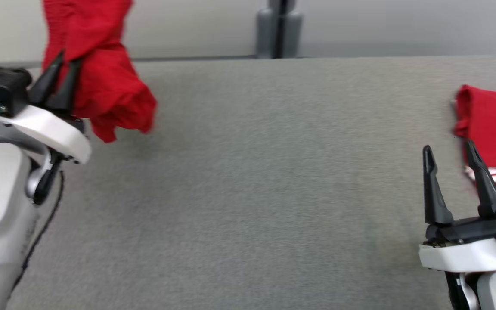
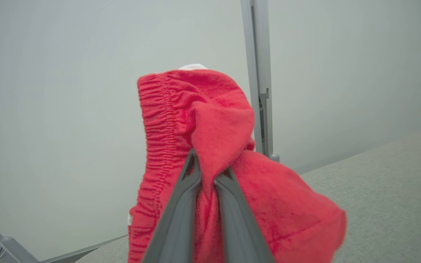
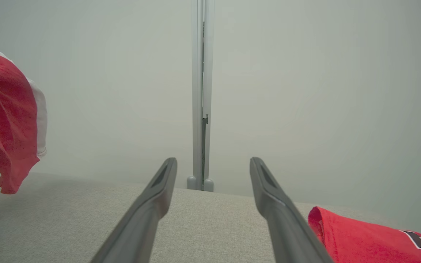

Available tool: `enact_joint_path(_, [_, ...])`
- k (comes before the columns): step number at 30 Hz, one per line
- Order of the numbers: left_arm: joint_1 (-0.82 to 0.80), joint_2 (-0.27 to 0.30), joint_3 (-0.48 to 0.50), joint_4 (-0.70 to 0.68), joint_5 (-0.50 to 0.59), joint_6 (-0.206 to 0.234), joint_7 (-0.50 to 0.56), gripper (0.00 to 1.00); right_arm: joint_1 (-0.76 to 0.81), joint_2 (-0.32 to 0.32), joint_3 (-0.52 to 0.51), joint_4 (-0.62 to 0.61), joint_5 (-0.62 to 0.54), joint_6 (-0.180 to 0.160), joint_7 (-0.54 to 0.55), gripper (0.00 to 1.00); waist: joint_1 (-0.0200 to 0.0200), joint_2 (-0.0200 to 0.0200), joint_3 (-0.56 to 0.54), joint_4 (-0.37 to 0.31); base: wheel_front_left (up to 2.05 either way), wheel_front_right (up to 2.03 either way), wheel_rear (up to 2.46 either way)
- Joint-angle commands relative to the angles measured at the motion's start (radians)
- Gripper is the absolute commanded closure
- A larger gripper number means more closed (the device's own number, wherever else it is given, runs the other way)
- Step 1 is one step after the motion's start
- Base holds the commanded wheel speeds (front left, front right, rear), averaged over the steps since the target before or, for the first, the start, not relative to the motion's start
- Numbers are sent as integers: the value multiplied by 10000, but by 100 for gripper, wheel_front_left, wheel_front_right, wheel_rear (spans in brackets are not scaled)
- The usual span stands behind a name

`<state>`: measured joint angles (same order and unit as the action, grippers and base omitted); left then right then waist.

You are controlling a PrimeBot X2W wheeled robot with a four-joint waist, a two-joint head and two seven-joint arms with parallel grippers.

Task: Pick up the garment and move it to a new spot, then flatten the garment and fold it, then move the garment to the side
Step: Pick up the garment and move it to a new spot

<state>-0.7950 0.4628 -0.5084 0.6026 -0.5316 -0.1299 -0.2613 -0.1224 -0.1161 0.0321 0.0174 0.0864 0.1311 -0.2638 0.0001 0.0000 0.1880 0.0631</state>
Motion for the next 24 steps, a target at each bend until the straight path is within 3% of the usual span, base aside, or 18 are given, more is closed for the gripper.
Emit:
enact_joint_path(1, [199,-94,176,-604,271,22,-45,100,229,33,-138,-93,0,-9,-8,0,-1,0,-705,-932,0,0,0])
enact_joint_path(8, [1103,-1196,437,-2107,1133,153,-47,100,666,95,-478,-339,21,-9,-8,0,-1,0,-1003,-1562,0,0,0])
enact_joint_path(16, [3255,-2633,593,-3906,3297,230,-34,100,1100,-4,-840,-780,54,-7,-8,0,-1,0,-949,-1772,0,0,0])
enact_joint_path(24, [5687,-2825,-1,-4068,5118,581,-35,100,1207,87,-734,-787,124,-7,-7,0,-1,0,-875,-1444,0,0,0])
